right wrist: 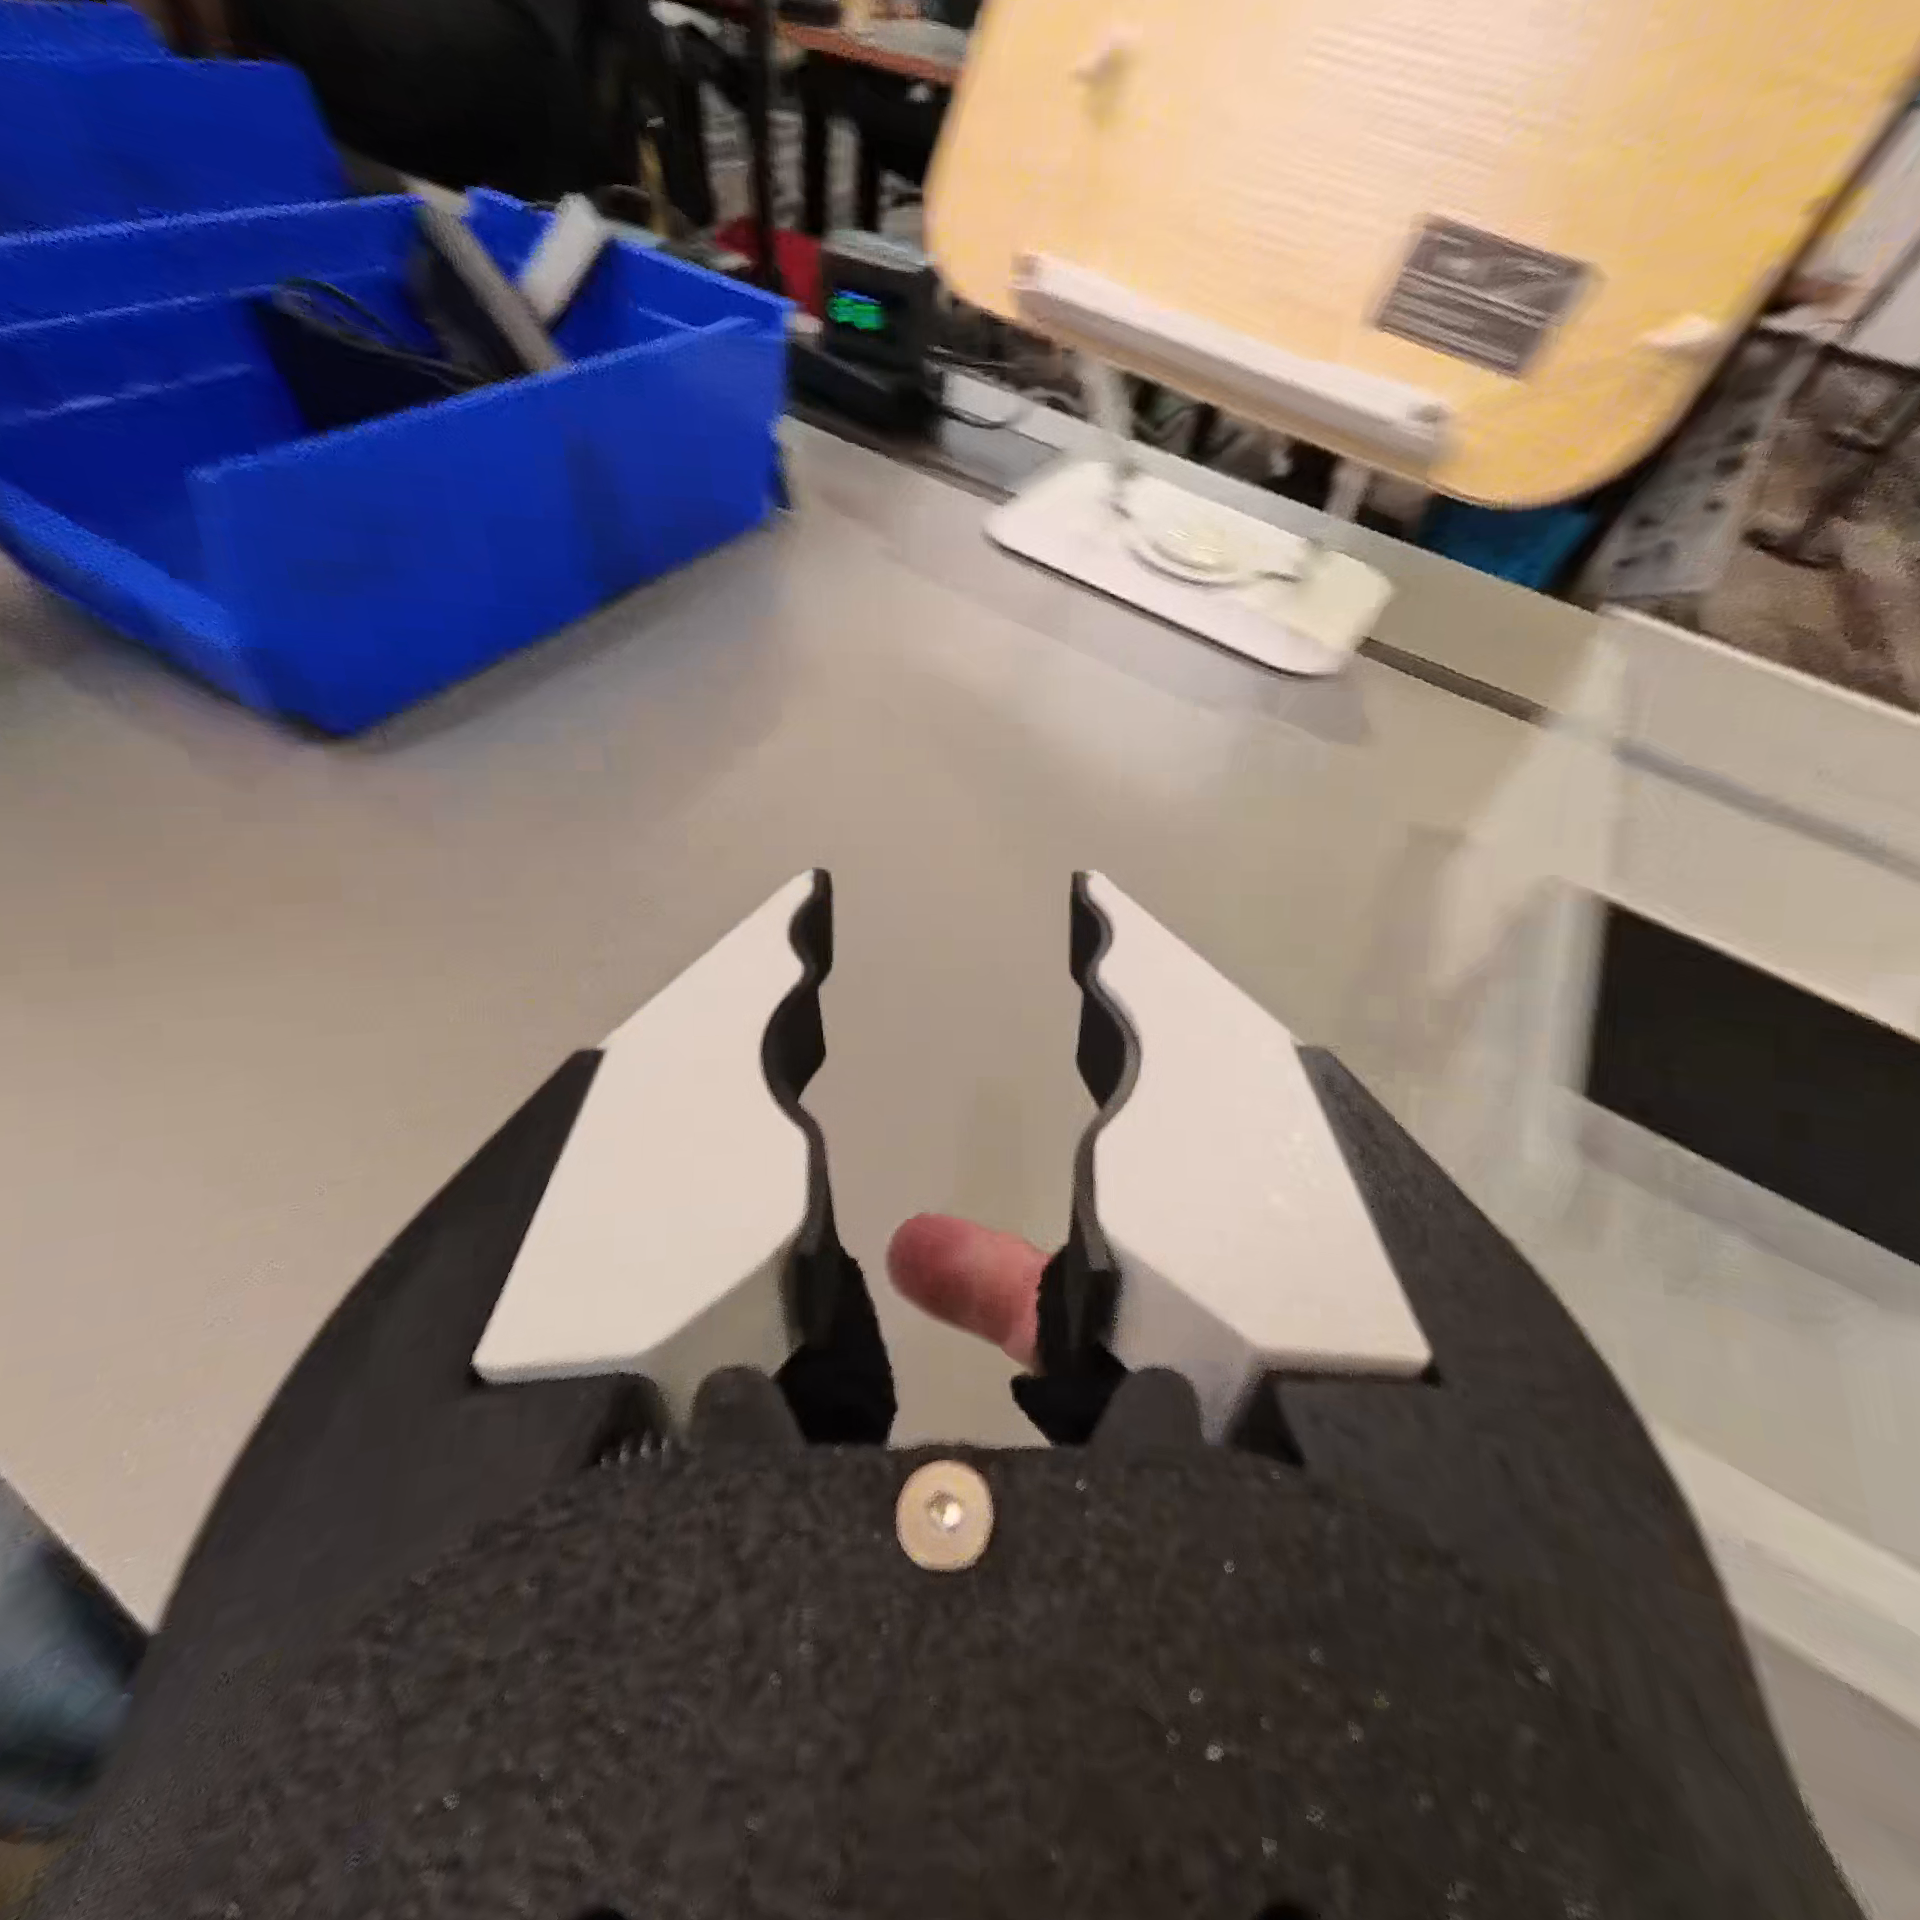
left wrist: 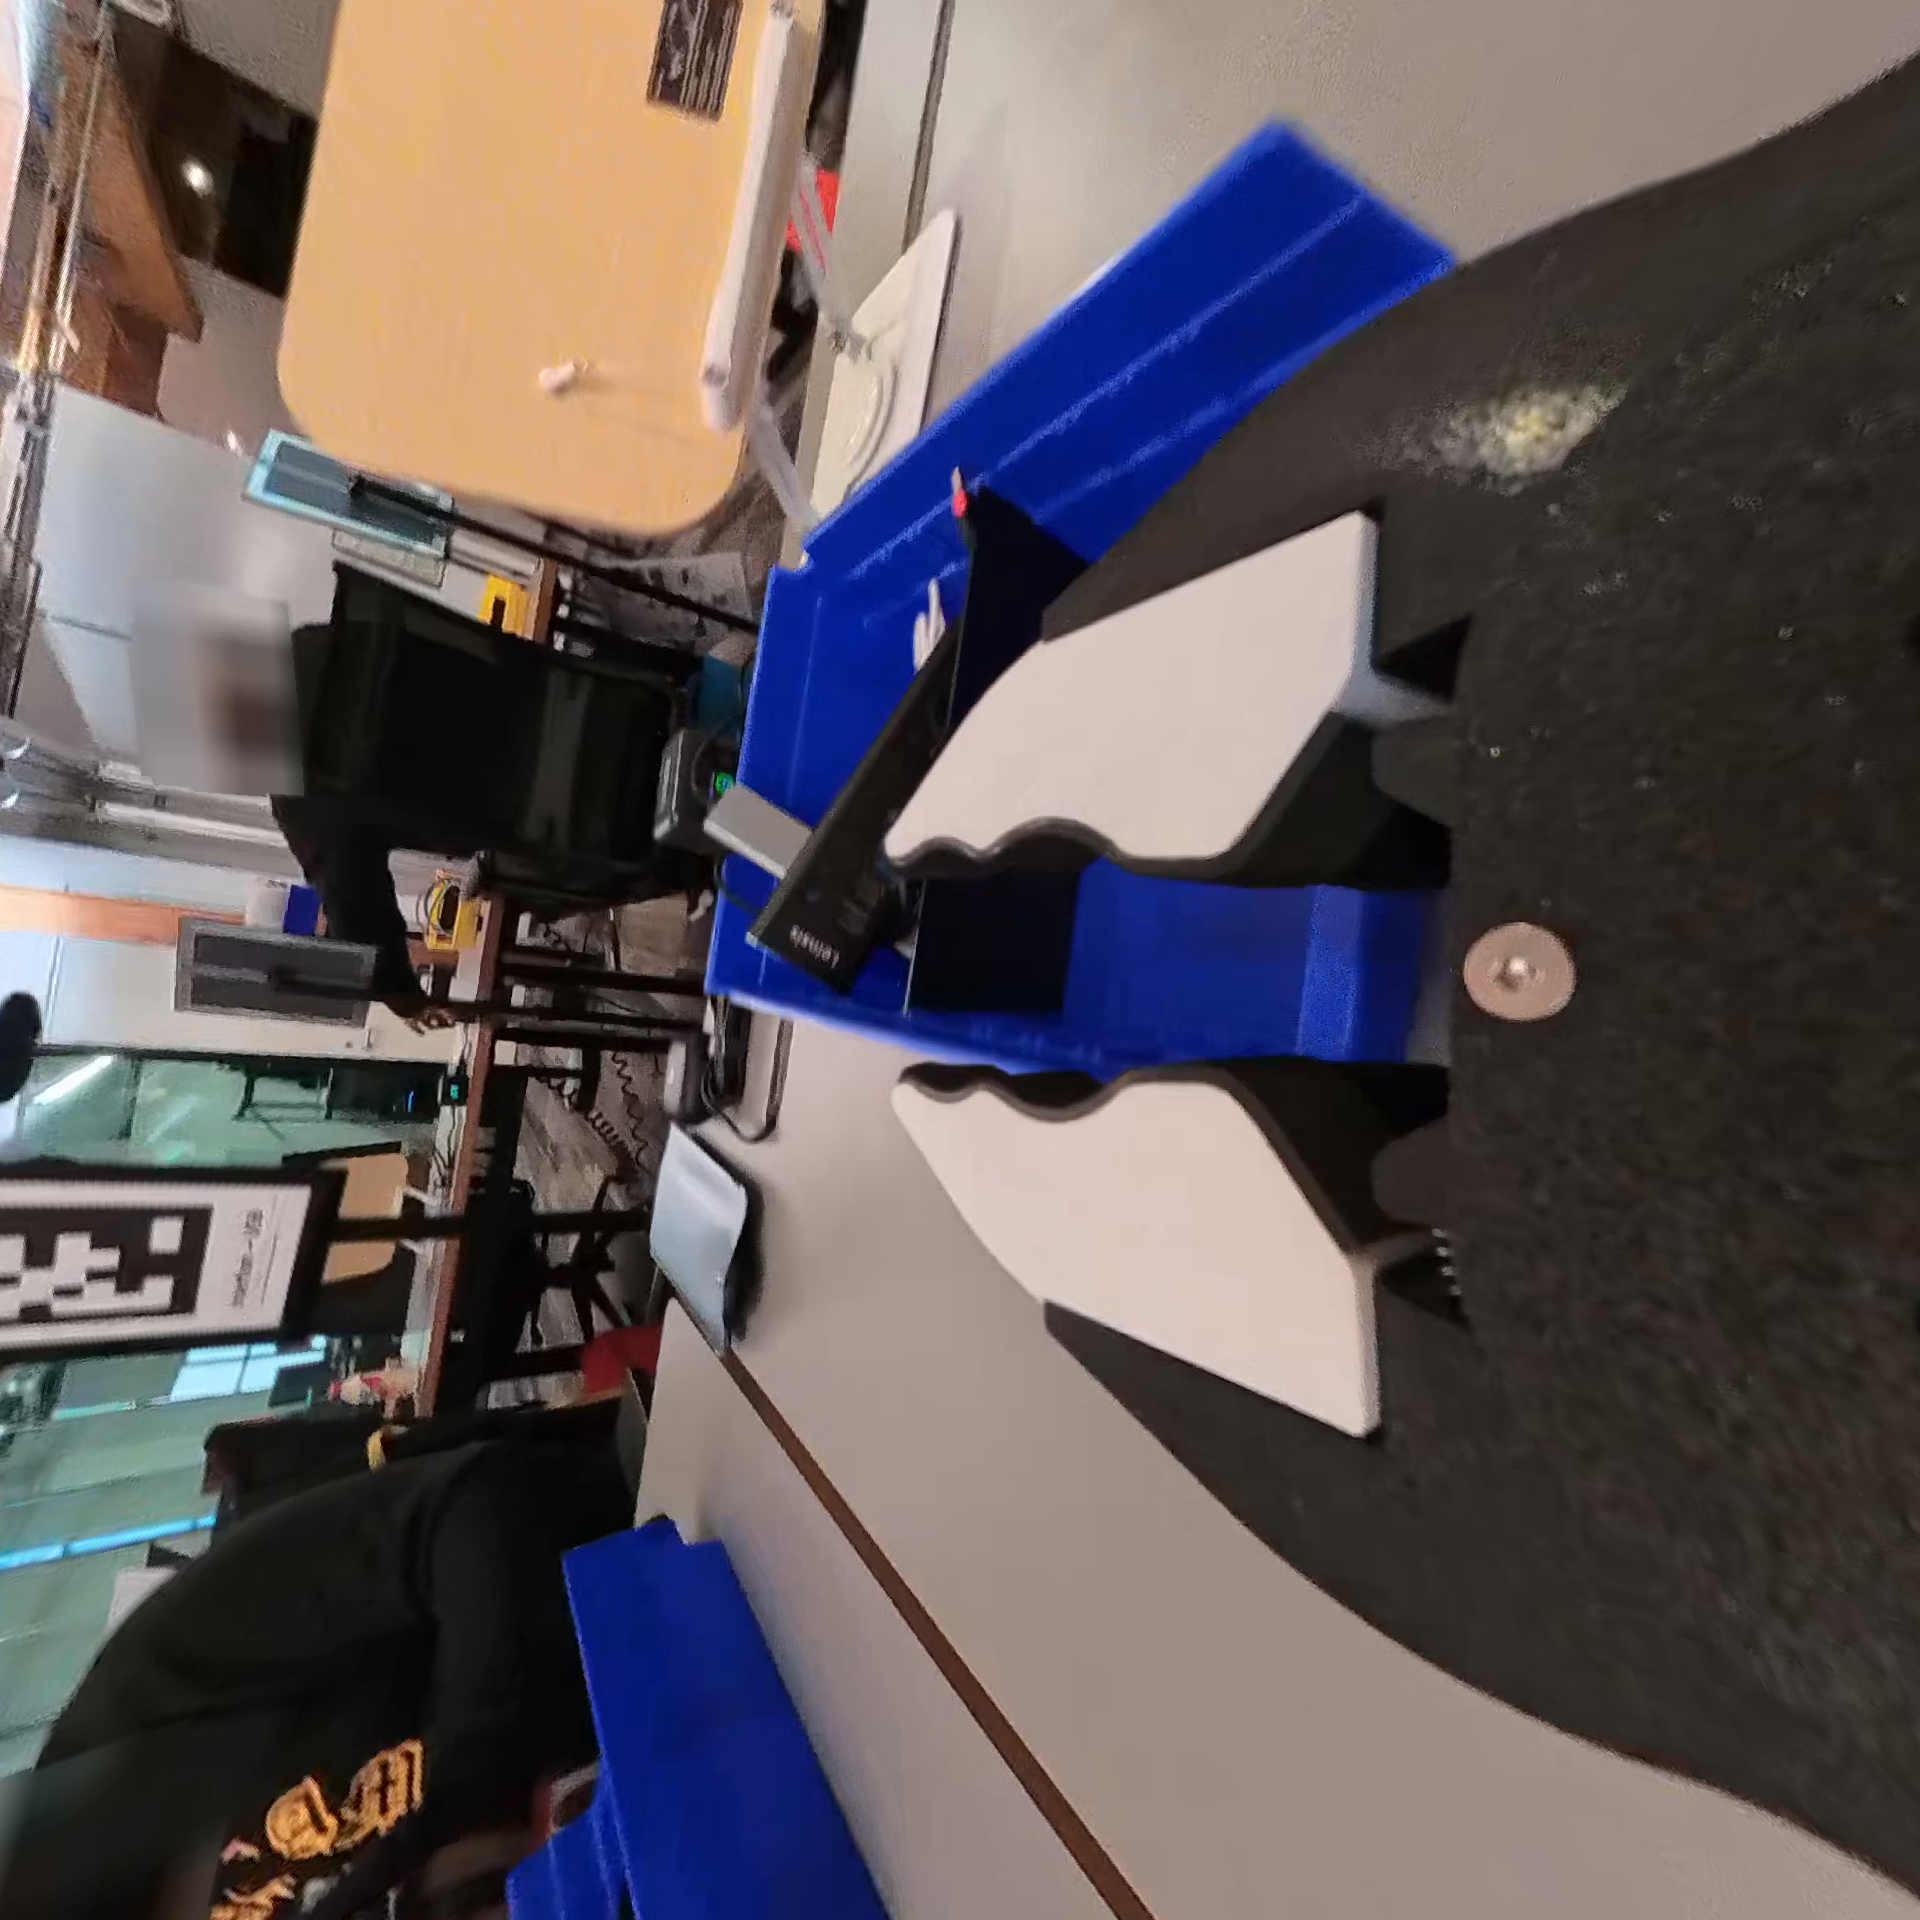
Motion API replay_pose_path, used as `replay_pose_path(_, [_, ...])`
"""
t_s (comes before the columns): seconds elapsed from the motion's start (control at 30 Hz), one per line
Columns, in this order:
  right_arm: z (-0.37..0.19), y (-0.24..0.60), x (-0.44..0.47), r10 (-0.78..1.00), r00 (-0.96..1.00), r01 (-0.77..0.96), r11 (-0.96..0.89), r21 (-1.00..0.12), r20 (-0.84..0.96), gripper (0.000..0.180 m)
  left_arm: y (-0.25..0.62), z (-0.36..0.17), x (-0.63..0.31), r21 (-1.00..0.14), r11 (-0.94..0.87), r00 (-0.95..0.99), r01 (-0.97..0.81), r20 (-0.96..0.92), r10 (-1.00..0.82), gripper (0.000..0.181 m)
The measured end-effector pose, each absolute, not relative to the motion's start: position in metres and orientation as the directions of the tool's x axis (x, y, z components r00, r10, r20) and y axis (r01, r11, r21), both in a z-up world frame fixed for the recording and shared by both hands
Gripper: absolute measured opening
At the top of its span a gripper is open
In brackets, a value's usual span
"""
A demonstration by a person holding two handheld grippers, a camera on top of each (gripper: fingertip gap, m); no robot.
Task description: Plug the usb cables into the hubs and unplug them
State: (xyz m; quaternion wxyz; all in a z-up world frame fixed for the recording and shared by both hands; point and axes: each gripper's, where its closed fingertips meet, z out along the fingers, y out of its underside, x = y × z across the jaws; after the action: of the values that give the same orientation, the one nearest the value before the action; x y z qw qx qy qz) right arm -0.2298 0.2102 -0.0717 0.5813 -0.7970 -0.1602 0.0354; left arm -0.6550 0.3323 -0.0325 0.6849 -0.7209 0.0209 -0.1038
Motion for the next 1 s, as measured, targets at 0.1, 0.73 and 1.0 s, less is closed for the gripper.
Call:
replay_pose_path(0.1, [-0.077, 0.176, -0.141, 0.171, 0.981, 0.133, -0.228, -0.965, 0.095, 0.044, 0.313, -0.039, -0.619, -0.993, -0.111, 0.968, 0.033, 0.059, -0.242, 0.033])
replay_pose_path(0.73, [-0.113, 0.147, -0.029, -0.083, 0.992, -0.119, -0.275, -0.954, -0.100, 0.034, 0.263, -0.096, -0.540, -0.967, -0.251, 0.922, -0.045, 0.057, -0.383, 0.026])
replay_pose_path(1.0, [-0.117, 0.147, -0.030, -0.067, 0.991, -0.132, -0.286, -0.949, -0.117, 0.034, 0.266, -0.103, -0.542, -0.958, -0.276, 0.929, -0.076, 0.033, -0.369, 0.023])
